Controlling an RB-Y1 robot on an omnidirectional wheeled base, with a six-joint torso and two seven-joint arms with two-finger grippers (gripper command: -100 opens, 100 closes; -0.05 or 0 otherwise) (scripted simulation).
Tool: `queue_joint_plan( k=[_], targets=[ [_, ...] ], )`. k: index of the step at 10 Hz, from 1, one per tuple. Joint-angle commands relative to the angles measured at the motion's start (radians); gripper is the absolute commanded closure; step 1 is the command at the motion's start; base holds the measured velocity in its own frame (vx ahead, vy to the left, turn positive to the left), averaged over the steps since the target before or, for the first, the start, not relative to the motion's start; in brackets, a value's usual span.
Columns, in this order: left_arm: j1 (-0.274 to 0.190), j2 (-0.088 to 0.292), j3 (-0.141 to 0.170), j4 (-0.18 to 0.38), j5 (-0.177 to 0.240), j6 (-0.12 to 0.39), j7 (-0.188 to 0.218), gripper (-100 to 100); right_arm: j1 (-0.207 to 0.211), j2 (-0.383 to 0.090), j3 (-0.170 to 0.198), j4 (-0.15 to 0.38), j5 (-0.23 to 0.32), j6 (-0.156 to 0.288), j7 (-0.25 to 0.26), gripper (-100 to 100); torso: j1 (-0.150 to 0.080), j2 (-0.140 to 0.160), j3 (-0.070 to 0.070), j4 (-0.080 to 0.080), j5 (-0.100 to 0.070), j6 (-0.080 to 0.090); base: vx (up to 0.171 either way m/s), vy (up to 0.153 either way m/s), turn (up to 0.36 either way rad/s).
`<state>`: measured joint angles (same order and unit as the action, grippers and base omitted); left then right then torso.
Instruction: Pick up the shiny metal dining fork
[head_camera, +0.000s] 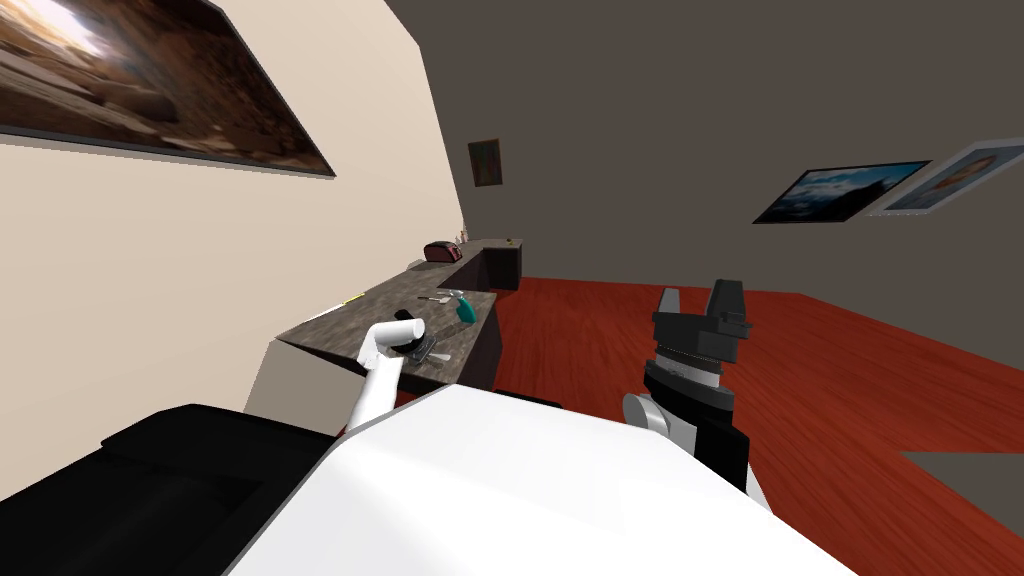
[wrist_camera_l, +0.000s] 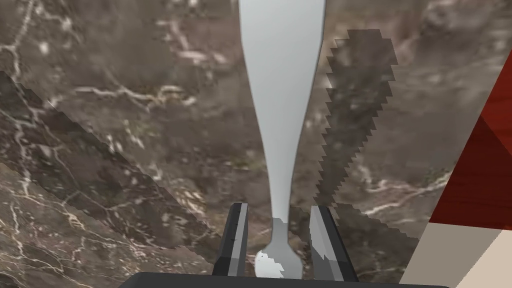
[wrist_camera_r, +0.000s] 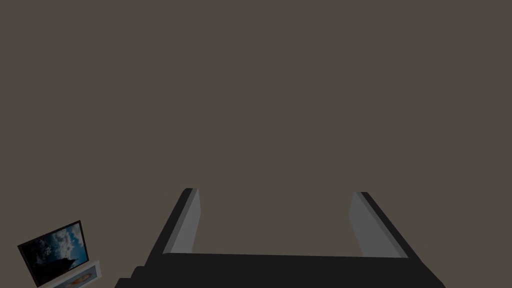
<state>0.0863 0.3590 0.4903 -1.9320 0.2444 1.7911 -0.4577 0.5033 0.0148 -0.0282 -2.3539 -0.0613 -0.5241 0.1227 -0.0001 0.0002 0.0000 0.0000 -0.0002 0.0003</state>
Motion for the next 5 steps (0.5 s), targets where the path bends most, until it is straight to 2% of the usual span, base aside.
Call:
queue_joint_plan(
  k=[1,3,4,5],
  targets=[
    [-0.001,0.001,0.009,-0.032,0.005,0.032,-0.004,100,0.000,0.000,0.000,0.000,0.000,0.000,0.000,0,0.000,0.000,0.000,0.000,0.000,0.000,0.011,-0.013,0.017],
    [0.000,0.004,0.021,-0.067,0.012,0.069,-0.008,100,0.000,0.000,0.000,0.000,0.000,0.000,0.000,0,-0.002,-0.001,0.000,0.000,-0.001,0.000,0.020,-0.016,0.017],
    [0.000,0.005,0.020,-0.051,0.012,0.053,-0.008,100,0.000,0.000,0.000,0.000,0.000,0.000,0.000,0,-0.002,-0.001,0.000,0.000,-0.001,0.000,0.007,-0.006,0.005],
    [-0.001,0.006,0.021,-0.053,0.012,0.057,-0.009,0,0.000,0.000,0.000,0.000,0.000,0.000,0.000,0,-0.001,0.000,0.000,0.000,0.000,0.000,0.000,0.000,0.000]
  ],
)
